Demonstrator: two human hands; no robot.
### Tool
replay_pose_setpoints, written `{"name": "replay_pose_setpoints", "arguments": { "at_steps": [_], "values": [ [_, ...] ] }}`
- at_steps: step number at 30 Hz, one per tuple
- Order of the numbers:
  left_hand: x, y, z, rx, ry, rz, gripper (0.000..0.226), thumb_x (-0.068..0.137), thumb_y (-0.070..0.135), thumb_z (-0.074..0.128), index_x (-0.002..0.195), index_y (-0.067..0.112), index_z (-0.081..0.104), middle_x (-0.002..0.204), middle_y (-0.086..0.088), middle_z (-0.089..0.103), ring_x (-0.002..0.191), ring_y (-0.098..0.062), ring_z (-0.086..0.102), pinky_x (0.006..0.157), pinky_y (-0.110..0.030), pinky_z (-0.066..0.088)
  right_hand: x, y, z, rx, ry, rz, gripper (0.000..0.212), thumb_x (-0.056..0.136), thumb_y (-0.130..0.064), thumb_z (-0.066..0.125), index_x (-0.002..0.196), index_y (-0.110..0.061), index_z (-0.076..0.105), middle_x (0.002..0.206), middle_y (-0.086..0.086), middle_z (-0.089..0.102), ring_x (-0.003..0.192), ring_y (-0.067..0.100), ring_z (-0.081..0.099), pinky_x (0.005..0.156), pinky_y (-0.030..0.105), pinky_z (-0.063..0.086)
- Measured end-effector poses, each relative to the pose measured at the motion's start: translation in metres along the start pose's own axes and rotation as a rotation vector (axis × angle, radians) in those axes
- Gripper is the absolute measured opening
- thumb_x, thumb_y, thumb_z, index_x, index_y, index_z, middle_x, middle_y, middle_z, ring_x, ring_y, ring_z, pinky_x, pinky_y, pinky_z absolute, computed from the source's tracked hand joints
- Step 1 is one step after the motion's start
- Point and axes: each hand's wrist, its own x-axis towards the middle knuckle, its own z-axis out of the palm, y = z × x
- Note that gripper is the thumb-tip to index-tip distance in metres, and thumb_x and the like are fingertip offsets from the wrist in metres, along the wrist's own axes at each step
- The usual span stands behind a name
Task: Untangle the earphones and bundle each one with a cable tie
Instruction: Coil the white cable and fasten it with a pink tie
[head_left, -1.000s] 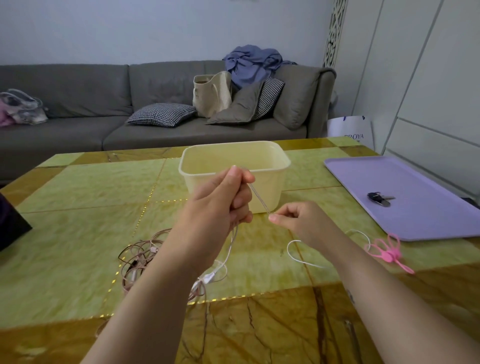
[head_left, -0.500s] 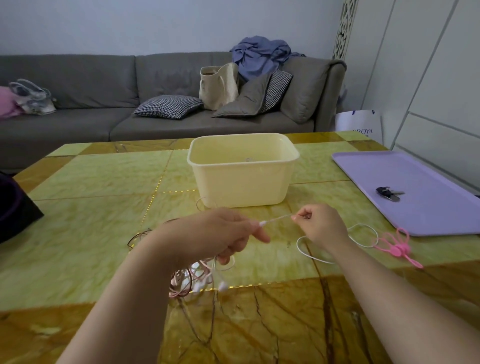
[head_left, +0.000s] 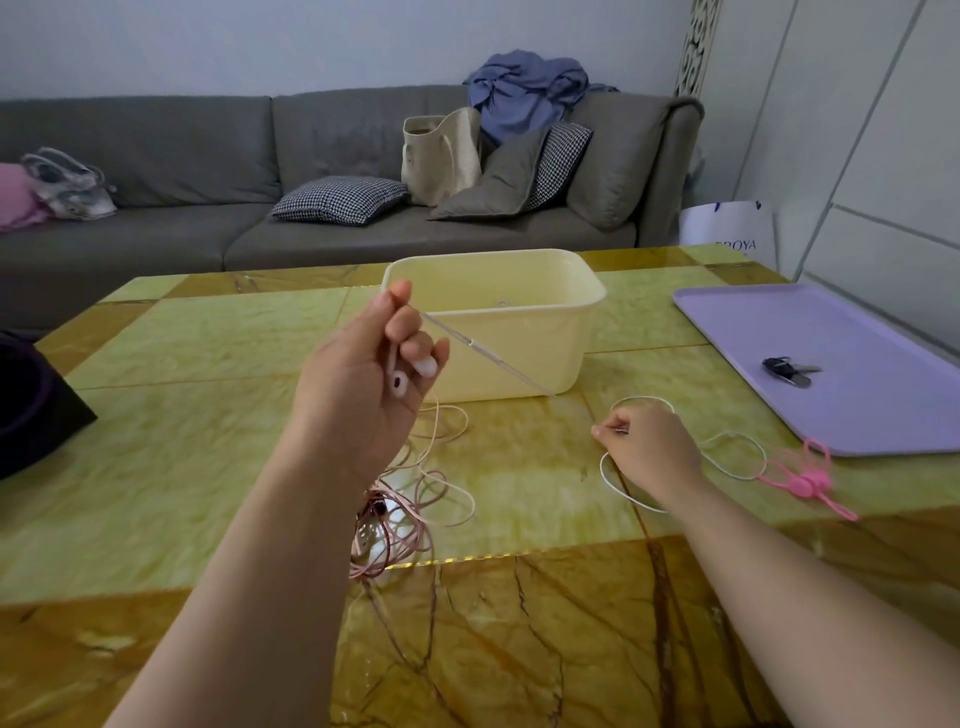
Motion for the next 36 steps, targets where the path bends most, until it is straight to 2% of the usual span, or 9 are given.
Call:
{"name": "replay_pose_setpoints", "arguments": {
  "at_steps": [3,8,10,13,19,22,25,31,36],
  "values": [
    [0.005,0.002,-0.004,-0.068,0.147,0.109,0.021,0.102,0.016,0.035,0.091,0.016,0.054,0.057,0.009,0.053,0.055,-0.004,0.059,0.068,-0.023,0.056,-0.002,-0.003,-0.002,-0.01,-0.036,-0.024,0.018,0.088,-0.032,0.062,0.073,-0.024,0.065,0.08,-0.006,0.068,0.081,0.016,0.063,0.068,0.03,0.049],
    [0.01,0.005,-0.035,-0.412,0.624,0.255,0.018,0.101,0.01,0.035,0.109,0.009,0.051,0.08,-0.001,0.065,0.079,-0.014,0.07,0.077,-0.029,0.057,-0.011,-0.026,-0.015,-0.041,-0.282,-0.071,0.017,0.085,-0.032,0.066,0.072,-0.022,0.068,0.079,-0.007,0.068,0.084,0.016,0.064,0.078,0.032,0.052],
    [0.009,0.005,-0.053,-0.322,0.772,0.267,0.023,0.102,0.008,0.028,0.112,0.012,0.048,0.087,0.0,0.064,0.09,-0.012,0.067,0.09,-0.031,0.051,-0.019,-0.041,-0.029,-0.039,-0.395,-0.107,0.014,0.085,-0.031,0.068,0.075,-0.022,0.07,0.08,-0.005,0.069,0.082,0.015,0.063,0.075,0.03,0.048],
    [0.009,0.001,-0.063,0.073,0.843,0.198,0.022,0.102,0.007,0.032,0.113,0.014,0.049,0.092,0.004,0.065,0.094,-0.008,0.064,0.081,-0.028,0.046,-0.031,-0.063,-0.06,0.054,-0.445,-0.182,0.011,0.085,-0.029,0.069,0.077,-0.022,0.071,0.081,-0.007,0.069,0.075,0.007,0.06,0.067,0.021,0.044],
    [0.006,-0.027,-0.046,0.747,0.521,-0.003,0.025,0.103,0.023,0.032,0.104,0.023,0.057,0.091,0.002,0.068,0.086,-0.012,0.059,0.081,-0.032,0.045,-0.04,-0.081,-0.118,0.513,-0.223,-0.348,0.005,0.08,-0.025,0.071,0.078,-0.022,0.075,0.082,0.008,0.071,0.073,0.005,0.056,0.071,0.014,0.043],
    [0.006,-0.047,-0.034,0.98,0.258,0.006,0.026,0.102,0.021,0.033,0.103,0.018,0.059,0.08,0.001,0.065,0.059,0.001,0.054,0.065,-0.025,0.043,-0.04,-0.081,-0.122,0.632,-0.136,-0.397,0.007,0.08,-0.027,0.071,0.077,-0.022,0.075,0.086,0.015,0.07,0.076,0.014,0.055,0.077,0.028,0.044],
    [0.001,-0.064,-0.023,1.065,-0.015,-0.039,0.026,0.102,0.019,0.035,0.093,0.023,0.059,0.069,0.007,0.062,0.059,0.002,0.055,0.067,-0.022,0.041,-0.037,-0.08,-0.12,0.709,0.005,-0.405,0.008,0.084,-0.022,0.069,0.077,-0.023,0.072,0.062,-0.012,0.062,0.06,-0.002,0.049,0.064,0.013,0.039],
    [-0.025,-0.065,0.007,0.593,-0.497,-0.52,0.029,0.102,0.025,0.035,0.101,0.014,0.062,0.069,0.003,0.06,0.072,-0.01,0.061,0.095,-0.05,0.046,-0.021,-0.069,-0.11,0.851,0.221,-0.246,0.011,0.088,-0.019,0.064,0.08,-0.025,0.067,0.045,-0.025,0.051,0.049,-0.007,0.047,0.061,0.012,0.036],
    [-0.025,-0.049,0.021,-0.072,-0.683,-0.585,0.033,0.095,0.023,0.042,0.115,0.009,0.064,0.069,0.004,0.057,0.074,-0.011,0.064,0.093,-0.054,0.047,-0.019,-0.053,-0.076,0.821,-0.015,-0.095,0.008,0.088,-0.02,0.065,0.083,-0.021,0.071,0.071,-0.016,0.068,0.065,-0.008,0.058,0.066,0.009,0.043]
  ]
}}
